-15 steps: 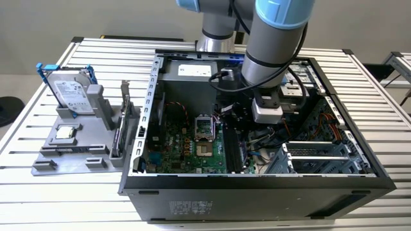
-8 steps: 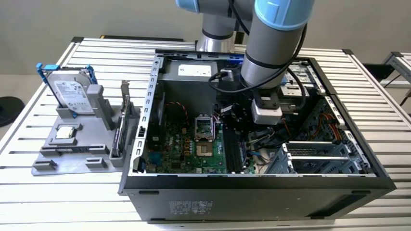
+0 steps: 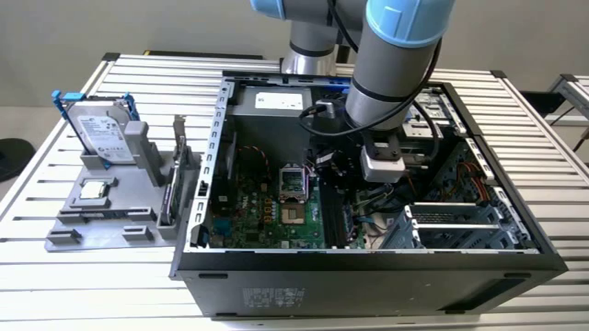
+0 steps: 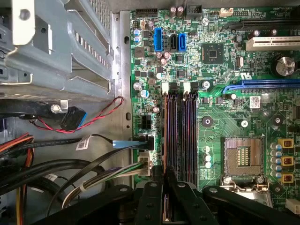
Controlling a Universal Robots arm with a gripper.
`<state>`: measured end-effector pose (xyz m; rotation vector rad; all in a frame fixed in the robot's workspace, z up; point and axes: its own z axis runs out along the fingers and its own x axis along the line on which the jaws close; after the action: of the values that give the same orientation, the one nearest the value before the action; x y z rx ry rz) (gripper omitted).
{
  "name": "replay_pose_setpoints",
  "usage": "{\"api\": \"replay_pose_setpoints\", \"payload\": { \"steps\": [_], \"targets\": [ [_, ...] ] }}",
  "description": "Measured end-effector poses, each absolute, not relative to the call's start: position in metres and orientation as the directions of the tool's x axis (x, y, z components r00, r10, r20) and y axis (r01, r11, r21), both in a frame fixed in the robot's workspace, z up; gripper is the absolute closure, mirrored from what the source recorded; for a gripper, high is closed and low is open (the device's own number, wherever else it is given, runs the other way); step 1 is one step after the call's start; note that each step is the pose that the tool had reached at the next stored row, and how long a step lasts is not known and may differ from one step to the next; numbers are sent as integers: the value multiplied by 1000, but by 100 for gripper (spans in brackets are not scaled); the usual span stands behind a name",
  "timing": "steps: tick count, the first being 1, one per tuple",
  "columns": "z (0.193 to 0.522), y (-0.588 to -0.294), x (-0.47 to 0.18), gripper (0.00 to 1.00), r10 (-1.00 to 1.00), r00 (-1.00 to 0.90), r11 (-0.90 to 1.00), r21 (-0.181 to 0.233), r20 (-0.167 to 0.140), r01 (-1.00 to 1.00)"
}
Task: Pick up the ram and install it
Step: 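Insert the ram into the slot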
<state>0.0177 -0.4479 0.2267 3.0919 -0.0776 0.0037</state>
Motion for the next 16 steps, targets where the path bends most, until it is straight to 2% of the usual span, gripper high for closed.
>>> {"api": "replay_pose_setpoints", "payload": {
  "steps": [16],
  "targets": [
    [221, -448, 14, 100, -49, 999, -998, 49, 4, -50]
  ]
}}
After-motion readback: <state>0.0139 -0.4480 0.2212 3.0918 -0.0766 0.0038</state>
